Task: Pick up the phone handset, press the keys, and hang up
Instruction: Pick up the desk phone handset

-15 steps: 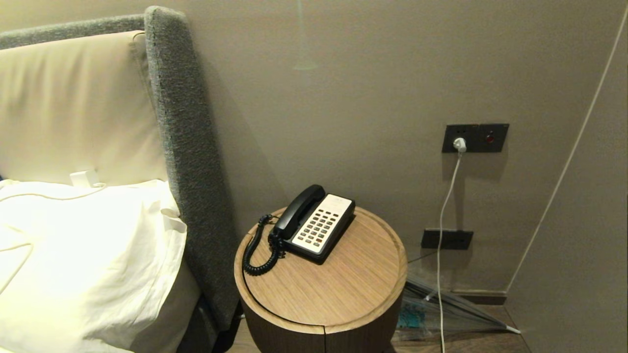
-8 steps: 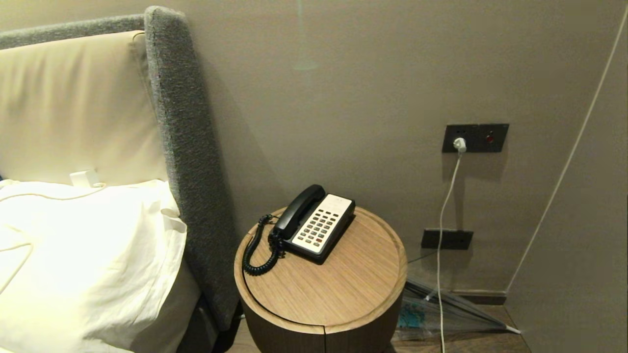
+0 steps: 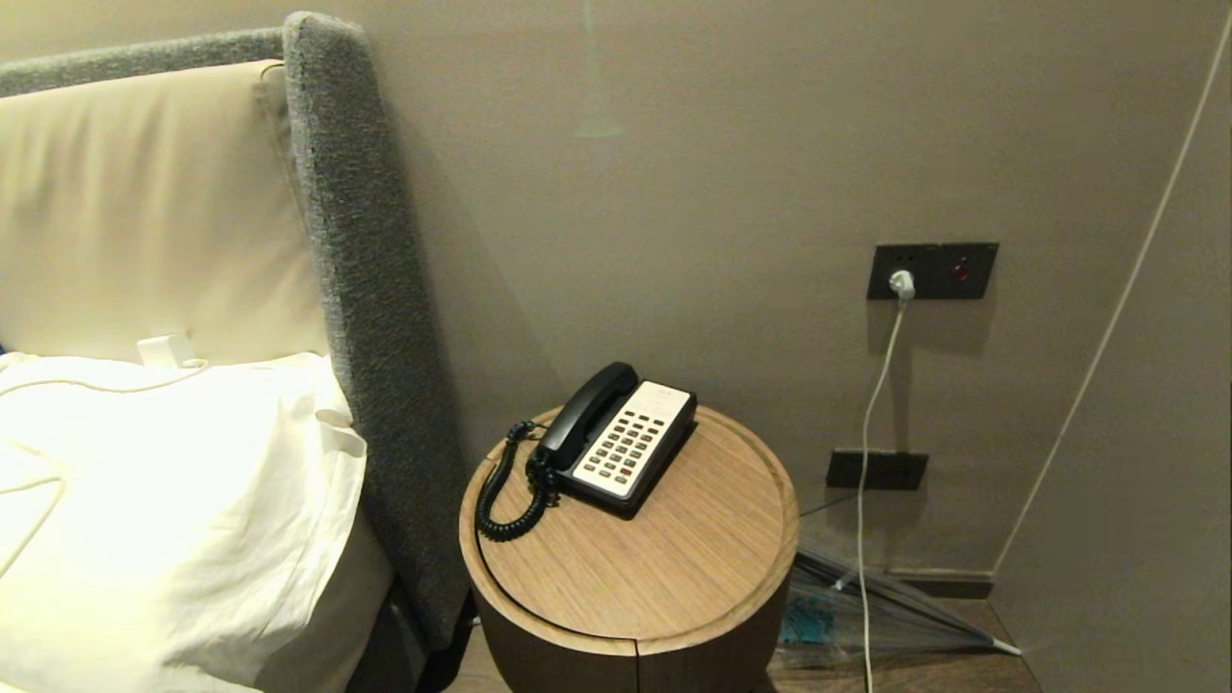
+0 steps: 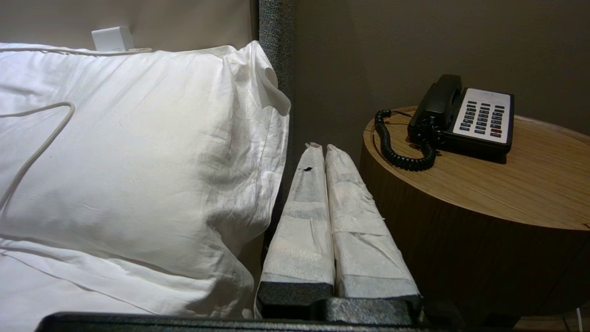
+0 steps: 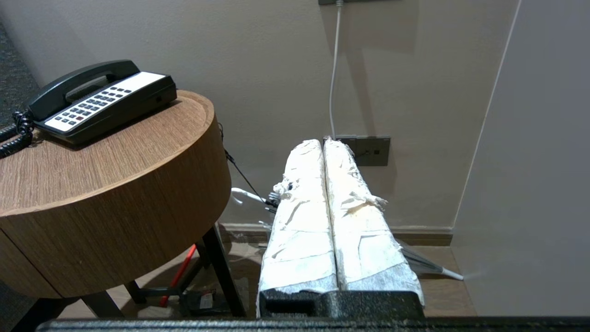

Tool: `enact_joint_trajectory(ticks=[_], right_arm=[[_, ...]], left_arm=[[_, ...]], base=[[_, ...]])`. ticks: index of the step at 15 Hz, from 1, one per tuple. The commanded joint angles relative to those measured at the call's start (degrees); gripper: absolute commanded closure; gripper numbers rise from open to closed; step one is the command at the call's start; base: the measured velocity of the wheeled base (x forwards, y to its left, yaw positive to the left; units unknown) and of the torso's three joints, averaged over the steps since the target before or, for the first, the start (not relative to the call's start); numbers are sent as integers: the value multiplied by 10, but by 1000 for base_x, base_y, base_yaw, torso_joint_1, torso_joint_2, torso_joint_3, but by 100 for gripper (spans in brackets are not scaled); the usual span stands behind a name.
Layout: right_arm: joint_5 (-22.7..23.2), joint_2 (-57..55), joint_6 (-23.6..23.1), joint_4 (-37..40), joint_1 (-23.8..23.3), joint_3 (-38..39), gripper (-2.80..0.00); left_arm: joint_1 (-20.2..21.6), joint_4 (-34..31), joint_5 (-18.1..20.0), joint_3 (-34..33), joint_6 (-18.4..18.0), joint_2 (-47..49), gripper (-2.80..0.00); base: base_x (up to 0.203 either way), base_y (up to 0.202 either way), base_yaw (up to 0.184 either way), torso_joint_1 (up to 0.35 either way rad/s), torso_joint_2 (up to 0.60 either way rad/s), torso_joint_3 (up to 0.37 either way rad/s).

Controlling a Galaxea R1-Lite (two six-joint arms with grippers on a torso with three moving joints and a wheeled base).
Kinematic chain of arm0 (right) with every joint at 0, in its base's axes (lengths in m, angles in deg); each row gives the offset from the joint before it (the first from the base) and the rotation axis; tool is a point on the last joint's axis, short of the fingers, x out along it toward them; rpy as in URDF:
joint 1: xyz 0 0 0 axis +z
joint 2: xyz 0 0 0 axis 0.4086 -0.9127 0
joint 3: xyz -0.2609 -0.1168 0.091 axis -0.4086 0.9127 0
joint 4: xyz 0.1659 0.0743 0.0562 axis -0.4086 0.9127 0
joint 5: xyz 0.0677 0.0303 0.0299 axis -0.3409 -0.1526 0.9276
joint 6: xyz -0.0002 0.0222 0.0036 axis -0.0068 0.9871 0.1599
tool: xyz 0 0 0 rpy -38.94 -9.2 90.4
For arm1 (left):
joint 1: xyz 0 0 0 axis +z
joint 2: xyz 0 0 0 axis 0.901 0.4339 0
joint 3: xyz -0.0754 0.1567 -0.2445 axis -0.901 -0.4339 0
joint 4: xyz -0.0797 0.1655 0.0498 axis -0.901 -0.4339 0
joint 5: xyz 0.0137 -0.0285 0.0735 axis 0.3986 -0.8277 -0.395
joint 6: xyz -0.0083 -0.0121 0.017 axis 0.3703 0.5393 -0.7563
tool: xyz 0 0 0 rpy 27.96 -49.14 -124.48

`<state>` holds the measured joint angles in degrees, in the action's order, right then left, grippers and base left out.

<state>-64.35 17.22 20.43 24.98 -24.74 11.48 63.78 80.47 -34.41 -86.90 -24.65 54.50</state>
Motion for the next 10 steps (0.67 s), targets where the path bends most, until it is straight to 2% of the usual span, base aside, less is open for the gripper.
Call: enact_joint_trajectory(ticks=[1,10], right_arm=[[1,-1,1,-1,0,11,0],[0,-1,1,-1,0,11,0]], left_arm=[[0,1,0,-23,1,0,0],[0,1,0,-23,2,0,0]], base=[[0,0,0,0,0,0],[0,0,0,0,0,0]])
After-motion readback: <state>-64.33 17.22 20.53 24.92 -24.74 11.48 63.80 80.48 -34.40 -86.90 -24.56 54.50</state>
